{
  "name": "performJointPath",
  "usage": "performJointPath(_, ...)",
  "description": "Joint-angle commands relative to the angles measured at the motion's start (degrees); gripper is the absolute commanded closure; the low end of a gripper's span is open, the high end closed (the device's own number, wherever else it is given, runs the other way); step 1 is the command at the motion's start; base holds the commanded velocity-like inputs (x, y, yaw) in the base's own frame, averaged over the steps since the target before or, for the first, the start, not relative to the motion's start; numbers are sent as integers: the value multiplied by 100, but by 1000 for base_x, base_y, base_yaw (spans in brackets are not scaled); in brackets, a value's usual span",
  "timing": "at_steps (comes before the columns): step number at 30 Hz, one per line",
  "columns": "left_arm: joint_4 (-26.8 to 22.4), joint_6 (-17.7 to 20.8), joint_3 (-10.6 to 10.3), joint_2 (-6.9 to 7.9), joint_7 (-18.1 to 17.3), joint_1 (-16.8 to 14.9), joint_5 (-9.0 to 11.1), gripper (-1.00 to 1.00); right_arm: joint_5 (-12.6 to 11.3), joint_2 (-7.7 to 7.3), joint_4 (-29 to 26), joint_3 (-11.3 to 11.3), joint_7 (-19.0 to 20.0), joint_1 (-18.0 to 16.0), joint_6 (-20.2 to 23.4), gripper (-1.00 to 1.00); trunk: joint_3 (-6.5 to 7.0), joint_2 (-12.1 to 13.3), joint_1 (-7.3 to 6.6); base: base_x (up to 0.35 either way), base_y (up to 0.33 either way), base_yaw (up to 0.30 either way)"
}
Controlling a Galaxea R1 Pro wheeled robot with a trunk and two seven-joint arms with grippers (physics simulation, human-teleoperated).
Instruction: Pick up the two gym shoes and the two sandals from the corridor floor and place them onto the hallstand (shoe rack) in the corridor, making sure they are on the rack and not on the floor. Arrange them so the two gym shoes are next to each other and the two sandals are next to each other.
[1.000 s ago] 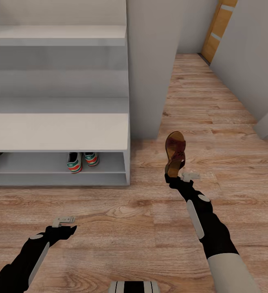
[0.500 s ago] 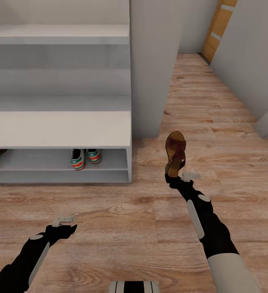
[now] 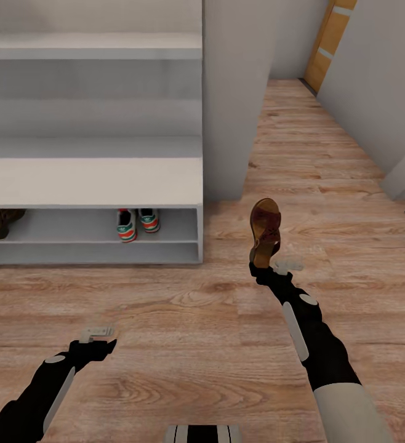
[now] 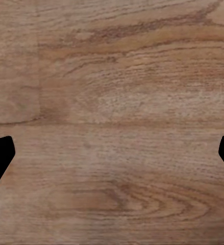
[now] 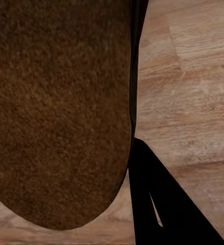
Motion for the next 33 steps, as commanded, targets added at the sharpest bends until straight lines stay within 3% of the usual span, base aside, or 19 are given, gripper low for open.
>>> performJointPath(1, -1, 0, 0, -1, 0, 1, -1, -100, -18, 0, -1, 0, -4, 1, 0, 100, 0, 0, 0, -334, 109, 0)
performJointPath(17, -1, 0, 7, -5, 0, 4, 2, -100, -21, 0, -3, 0, -4, 0, 0, 100, 0, 0, 0, -321, 109, 0)
performJointPath(26, 0, -8, 3, -7, 0, 11, 3, -100, -23, 0, -3, 0, -4, 0, 0, 100, 0, 0, 0, -41, 16, 0)
performJointPath(33, -2, -9, -1, -7, 0, 14, 3, -100, -24, 0, -2, 0, -4, 0, 0, 100, 0, 0, 0, -1, 242, 0)
